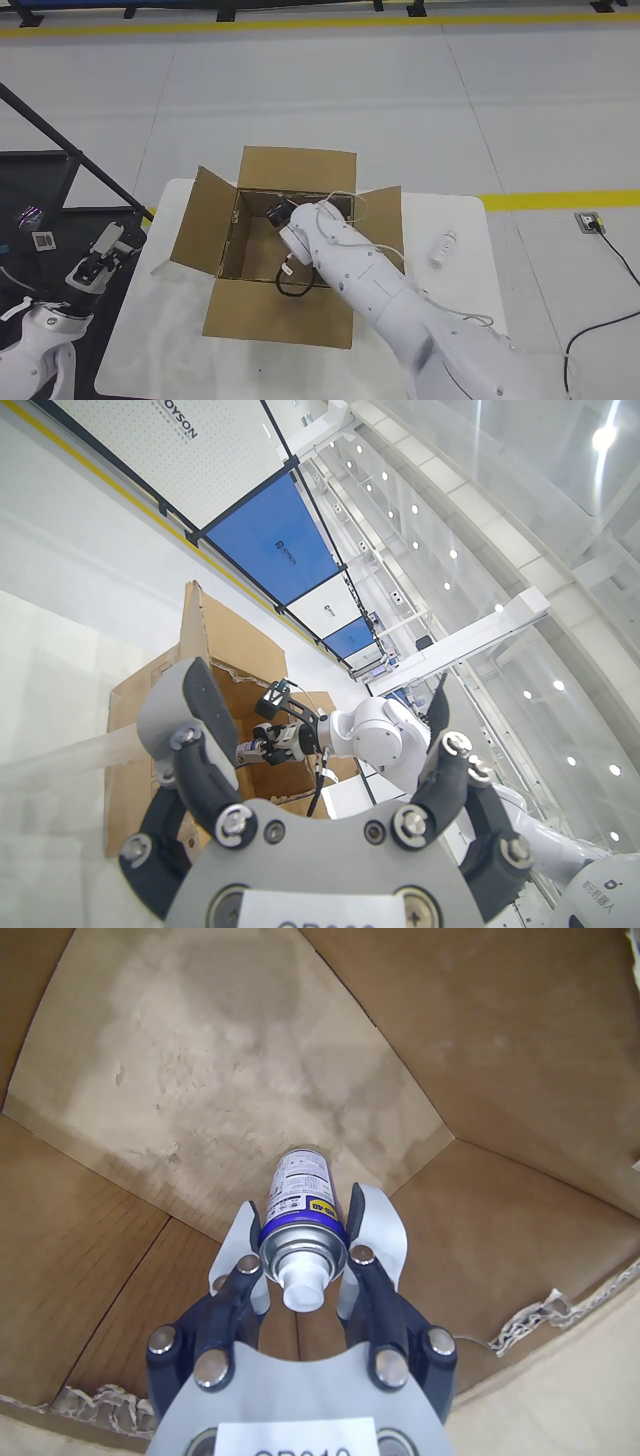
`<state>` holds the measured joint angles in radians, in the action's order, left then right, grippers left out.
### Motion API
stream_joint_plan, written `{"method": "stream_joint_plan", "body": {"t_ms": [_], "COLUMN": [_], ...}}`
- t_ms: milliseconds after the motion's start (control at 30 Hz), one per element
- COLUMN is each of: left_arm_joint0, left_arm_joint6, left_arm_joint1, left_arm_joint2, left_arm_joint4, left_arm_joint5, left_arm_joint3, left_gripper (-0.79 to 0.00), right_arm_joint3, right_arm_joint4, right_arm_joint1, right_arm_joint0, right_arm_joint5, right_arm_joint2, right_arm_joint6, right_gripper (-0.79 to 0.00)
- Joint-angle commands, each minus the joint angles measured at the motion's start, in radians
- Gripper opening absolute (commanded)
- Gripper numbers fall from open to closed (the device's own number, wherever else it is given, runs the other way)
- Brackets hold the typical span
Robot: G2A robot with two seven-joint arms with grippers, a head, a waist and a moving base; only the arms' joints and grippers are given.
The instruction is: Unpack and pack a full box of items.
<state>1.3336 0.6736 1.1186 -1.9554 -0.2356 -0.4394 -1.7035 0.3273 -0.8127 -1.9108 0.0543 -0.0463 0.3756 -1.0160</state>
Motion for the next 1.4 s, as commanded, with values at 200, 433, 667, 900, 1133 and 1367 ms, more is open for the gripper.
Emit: {"method": "stream_joint_plan", "body": {"t_ms": [200, 433, 667, 900, 1133, 1367], "left_arm_joint0": [0.000, 0.000, 0.000, 0.000, 0.000, 0.000], "left_arm_joint6": [0.000, 0.000, 0.000, 0.000, 0.000, 0.000], "left_arm_joint1": [0.000, 0.000, 0.000, 0.000, 0.000, 0.000], "left_arm_joint2": [0.000, 0.000, 0.000, 0.000, 0.000, 0.000], "left_arm_joint4": [0.000, 0.000, 0.000, 0.000, 0.000, 0.000], "left_arm_joint5": [0.000, 0.000, 0.000, 0.000, 0.000, 0.000], "left_arm_joint3": [0.000, 0.000, 0.000, 0.000, 0.000, 0.000], "left_gripper": [0.000, 0.000, 0.000, 0.000, 0.000, 0.000], "right_arm_joint3": [-0.073, -0.111, -0.130, -0.135, -0.144, -0.215], "right_arm_joint4": [0.028, 0.064, 0.071, 0.062, 0.098, 0.152], "right_arm_joint1": [-0.030, -0.034, -0.034, -0.035, -0.023, 0.016], "right_arm_joint0": [-0.035, -0.080, -0.093, -0.090, -0.141, -0.227], "right_arm_joint5": [0.035, 0.086, 0.112, 0.115, 0.128, 0.147], "right_arm_joint2": [0.027, 0.062, 0.080, 0.088, 0.127, 0.181], "right_arm_joint6": [0.025, 0.033, 0.040, 0.042, 0.088, 0.169], "right_gripper": [-0.434, -0.419, -0.406, -0.400, -0.225, -0.191]}}
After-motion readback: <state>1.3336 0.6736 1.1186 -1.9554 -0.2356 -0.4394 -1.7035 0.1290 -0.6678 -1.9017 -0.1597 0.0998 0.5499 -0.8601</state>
